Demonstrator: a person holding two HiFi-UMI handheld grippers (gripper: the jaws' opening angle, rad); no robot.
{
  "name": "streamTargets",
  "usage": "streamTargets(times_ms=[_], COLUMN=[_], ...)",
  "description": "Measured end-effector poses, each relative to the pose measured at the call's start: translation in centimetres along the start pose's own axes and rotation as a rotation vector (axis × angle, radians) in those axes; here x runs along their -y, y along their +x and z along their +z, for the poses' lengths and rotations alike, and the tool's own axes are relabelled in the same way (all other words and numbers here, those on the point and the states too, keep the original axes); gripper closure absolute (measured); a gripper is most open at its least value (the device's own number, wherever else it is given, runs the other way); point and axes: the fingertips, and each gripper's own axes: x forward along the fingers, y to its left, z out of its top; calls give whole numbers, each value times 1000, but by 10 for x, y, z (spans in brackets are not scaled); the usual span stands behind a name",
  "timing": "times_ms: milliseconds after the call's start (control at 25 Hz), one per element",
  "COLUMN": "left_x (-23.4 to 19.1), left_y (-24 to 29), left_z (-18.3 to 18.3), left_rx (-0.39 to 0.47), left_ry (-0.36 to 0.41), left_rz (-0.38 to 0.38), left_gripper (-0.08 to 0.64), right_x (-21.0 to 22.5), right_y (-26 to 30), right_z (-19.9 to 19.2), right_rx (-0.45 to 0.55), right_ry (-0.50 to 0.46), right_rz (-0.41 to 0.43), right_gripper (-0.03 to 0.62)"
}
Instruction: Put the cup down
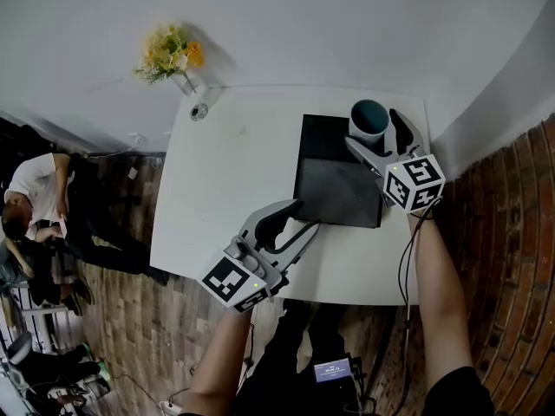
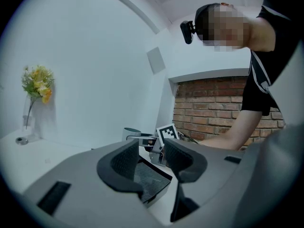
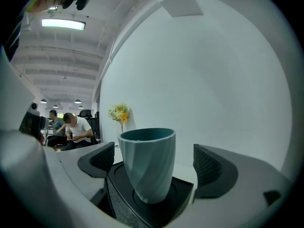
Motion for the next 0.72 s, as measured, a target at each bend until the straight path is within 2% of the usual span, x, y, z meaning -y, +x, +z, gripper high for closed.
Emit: streamTargets(times_ms=[240, 520, 720], left_x=[2, 18, 32], left_y=[-8, -16, -23], left_z=[9, 19, 30], left_rx=[-2, -7, 7], left_ry=[13, 33, 48], left_rz=[1, -15, -31], left_gripper=[387, 388, 388], right_x=[-3, -45, -93], right_y=[-37, -71, -99], right_z=[7, 26, 50], right_rx=[1, 19, 63], right_ry=[19, 12, -11], right_rz=[-38, -6, 55], right_gripper=[86, 92, 192])
